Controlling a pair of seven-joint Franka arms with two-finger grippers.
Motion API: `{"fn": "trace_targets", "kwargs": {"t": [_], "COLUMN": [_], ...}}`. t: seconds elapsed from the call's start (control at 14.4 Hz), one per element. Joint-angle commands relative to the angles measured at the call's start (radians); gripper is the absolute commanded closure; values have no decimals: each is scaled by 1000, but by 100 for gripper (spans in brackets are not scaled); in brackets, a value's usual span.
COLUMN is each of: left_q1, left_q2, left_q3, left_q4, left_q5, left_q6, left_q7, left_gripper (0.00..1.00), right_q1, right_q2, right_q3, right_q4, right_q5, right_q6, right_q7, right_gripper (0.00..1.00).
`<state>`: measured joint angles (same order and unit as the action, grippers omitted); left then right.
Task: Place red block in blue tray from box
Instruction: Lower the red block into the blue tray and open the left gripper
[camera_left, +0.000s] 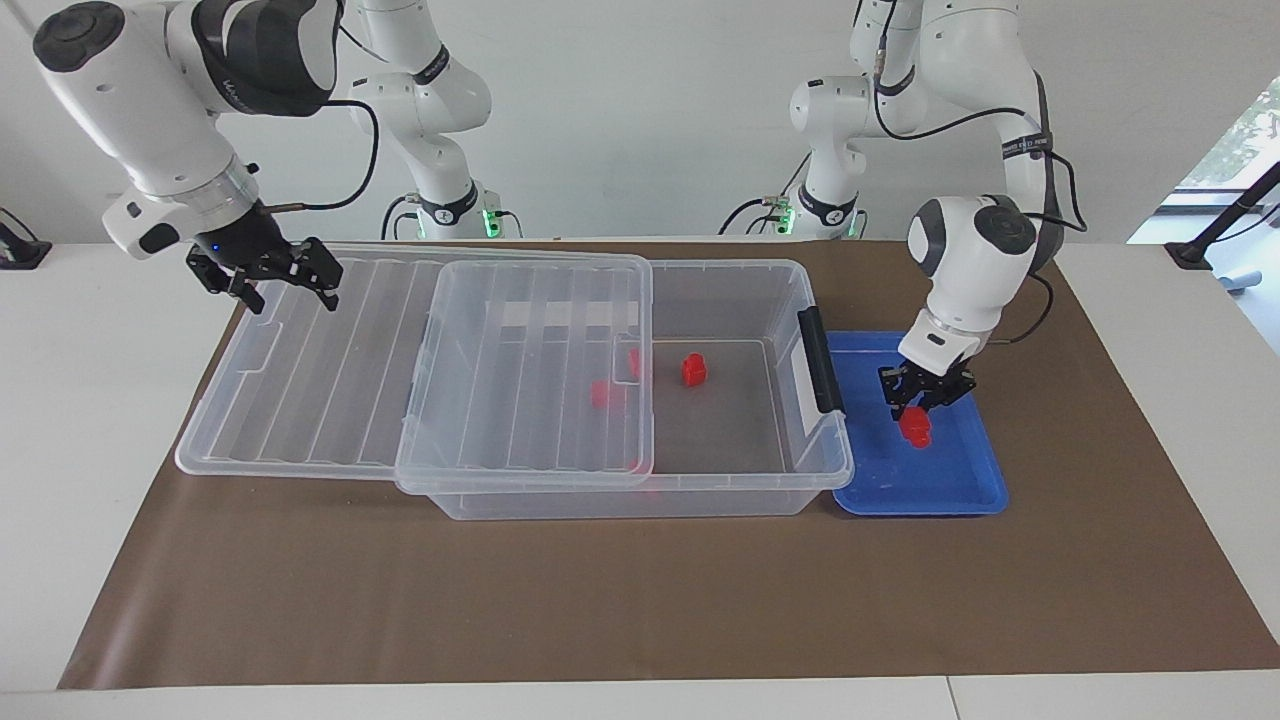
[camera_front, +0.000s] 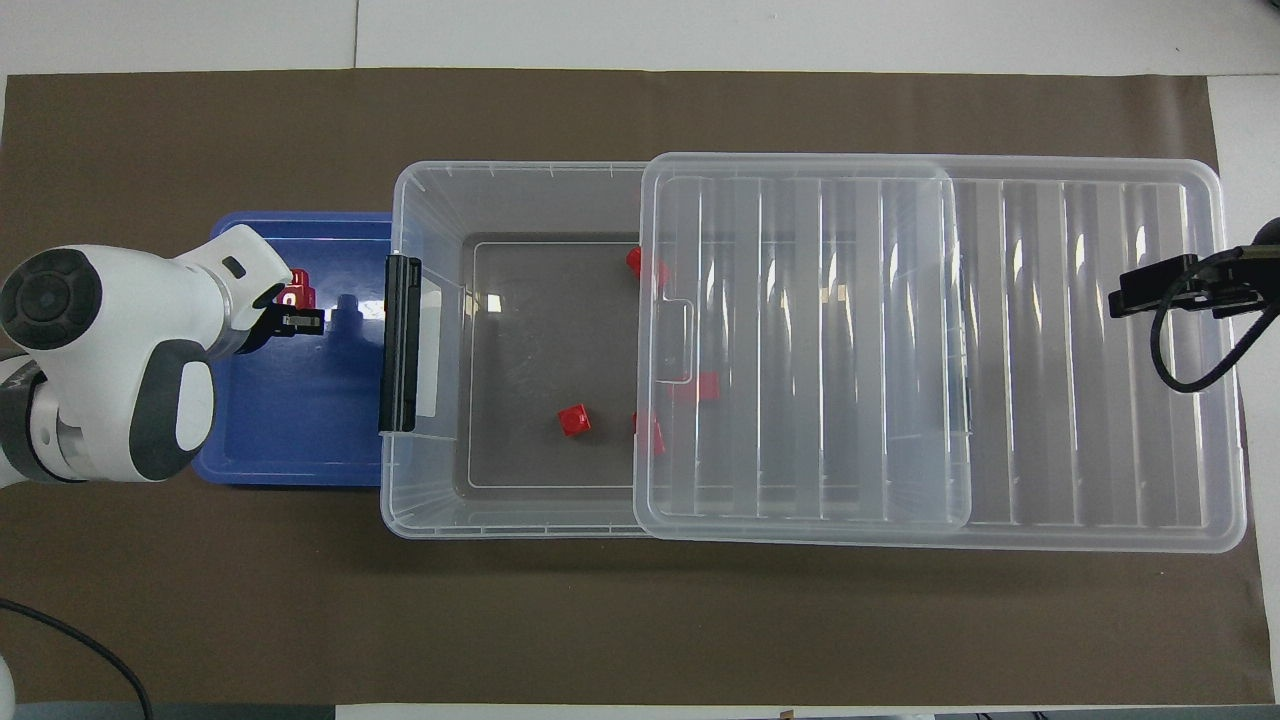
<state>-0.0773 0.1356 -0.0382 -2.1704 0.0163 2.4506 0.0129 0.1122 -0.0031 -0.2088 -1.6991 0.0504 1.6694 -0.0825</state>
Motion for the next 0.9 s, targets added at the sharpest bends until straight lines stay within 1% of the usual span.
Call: {"fn": "trace_targets", "kwargs": {"t": [0.0,0.07,0.14,0.21,0.28,0.35,0.49,0.62,0.76,0.83], "left_q1": [16,14,13,13,13,11,7,5,4,4], "left_q2": [36,45,53,64,73,73,68,53,29,21], "left_q3": [-9,-8,-8,-8,-8,-8,-8,-9,-14,-15], "left_q4": [-2,-2,-2,-2,-3,-3,17,56,130,171], "left_q5": [4,4,4,4,4,4,4,5,5,5], "left_q6": [54,54,53,51,48,39,-37,-88,-201,-256], "left_q7": [16,16,18,18,18,18,10,9,7,7], "left_gripper": [100,100,77,49,27,0,0,0,0,0], "right_q1": [-9,-8,-8,-8,-6,-6,-15,-67,-101,-121], "right_q2": [-11,-11,-11,-11,-11,-11,-9,-3,3,8], "right_q3": [3,3,3,3,3,3,3,-3,-6,-8], "right_q4": [-11,-11,-11,-11,-11,-11,-13,-27,-42,-56], "right_q5": [-15,-17,-17,-26,-40,-49,-50,-54,-55,-63], "right_q6": [0,-2,-3,-5,-5,-5,7,35,53,81], "right_q7": [-51,-51,-53,-53,-54,-63,-114,-216,-258,-267], "right_gripper": [22,32,63,87,100,100,100,100,100,100]}}
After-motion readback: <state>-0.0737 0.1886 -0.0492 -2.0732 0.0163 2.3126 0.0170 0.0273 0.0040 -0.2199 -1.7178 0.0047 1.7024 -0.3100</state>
